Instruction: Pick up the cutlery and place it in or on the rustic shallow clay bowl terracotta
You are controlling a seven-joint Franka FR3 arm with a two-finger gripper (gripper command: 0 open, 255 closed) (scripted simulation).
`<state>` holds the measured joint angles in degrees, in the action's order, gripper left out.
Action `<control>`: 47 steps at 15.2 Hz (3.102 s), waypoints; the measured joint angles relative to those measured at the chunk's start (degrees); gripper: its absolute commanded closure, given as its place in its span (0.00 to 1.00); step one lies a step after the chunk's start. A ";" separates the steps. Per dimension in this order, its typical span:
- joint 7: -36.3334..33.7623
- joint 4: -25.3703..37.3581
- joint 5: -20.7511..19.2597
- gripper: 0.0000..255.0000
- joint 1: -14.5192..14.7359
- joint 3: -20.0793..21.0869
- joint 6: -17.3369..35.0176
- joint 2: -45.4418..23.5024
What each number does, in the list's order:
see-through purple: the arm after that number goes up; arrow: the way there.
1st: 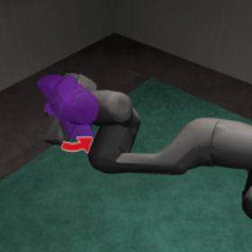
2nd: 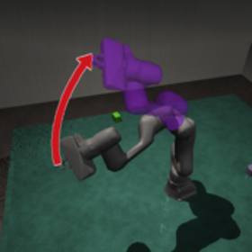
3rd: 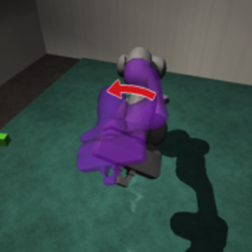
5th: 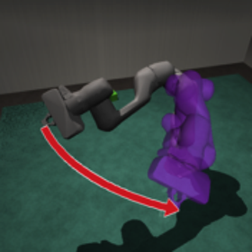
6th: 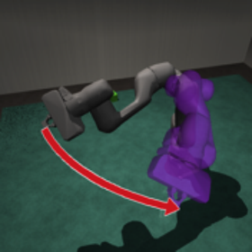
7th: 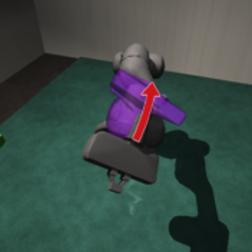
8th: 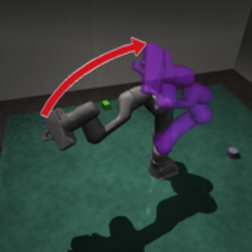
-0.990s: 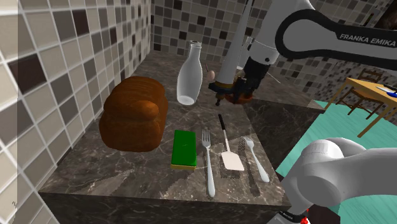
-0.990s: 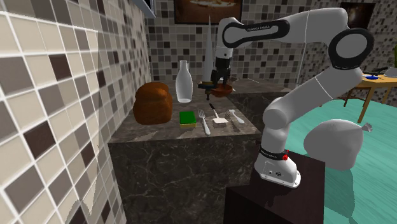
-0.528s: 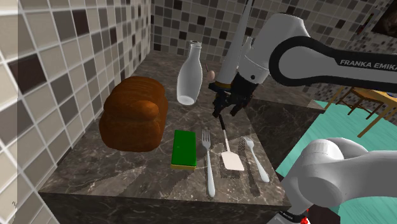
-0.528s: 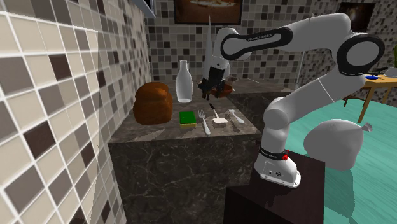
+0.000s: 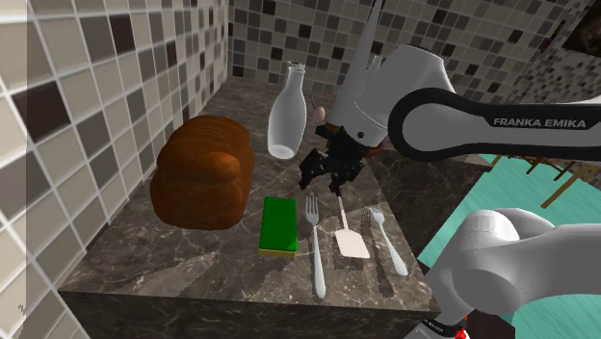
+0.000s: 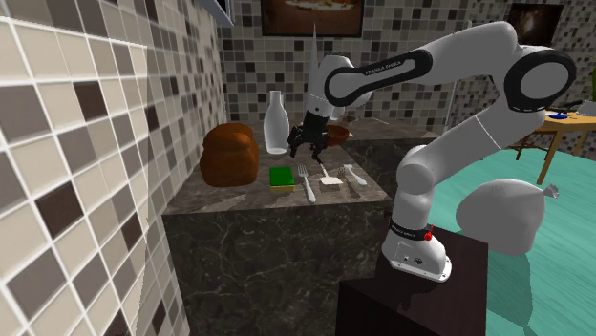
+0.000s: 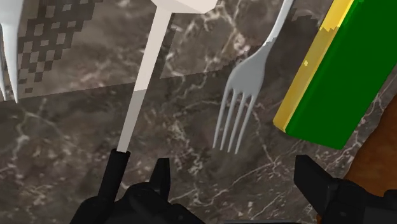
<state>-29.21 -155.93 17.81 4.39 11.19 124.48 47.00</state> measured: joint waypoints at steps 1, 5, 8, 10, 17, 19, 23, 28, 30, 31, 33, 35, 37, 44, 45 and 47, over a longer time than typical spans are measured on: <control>0.03 -0.46 0.21 0.00 0.08 0.18 0.89 -0.38; 0.15 -1.85 0.95 0.00 0.39 0.90 4.22 -2.27; 0.12 -2.00 1.04 0.00 0.45 0.99 4.50 -2.36; 0.11 -2.01 1.05 0.00 0.45 1.00 4.53 -2.37; 0.11 -2.01 1.05 1.00 0.45 1.00 4.53 -2.37; 0.11 -2.01 1.05 1.00 0.45 1.00 4.53 -2.37; -0.13 -1.33 0.85 1.00 0.38 0.95 3.49 -1.97; -0.62 1.76 -0.04 1.00 -0.09 0.39 -0.37 -1.16; -0.80 3.21 -0.47 1.00 -0.30 0.06 -2.24 -0.74; -1.01 4.08 -0.61 1.00 -0.37 0.06 -2.94 -0.88; -1.27 5.42 -0.91 1.00 -0.50 -0.12 -4.52 -0.64; -1.66 6.77 -1.13 1.00 -0.55 -0.17 -6.06 -0.40; -1.62 8.21 -1.55 1.00 -0.79 -0.65 -7.72 -0.22; -2.45 13.70 -2.43 1.00 -1.18 -1.15 -12.60 -0.78; -2.55 14.75 -2.62 1.00 -1.26 -1.33 -13.62 -0.80; -2.67 16.20 -2.86 1.00 -1.37 -1.57 -14.95 -0.91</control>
<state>-31.88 -139.73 14.96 3.02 9.61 109.53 46.09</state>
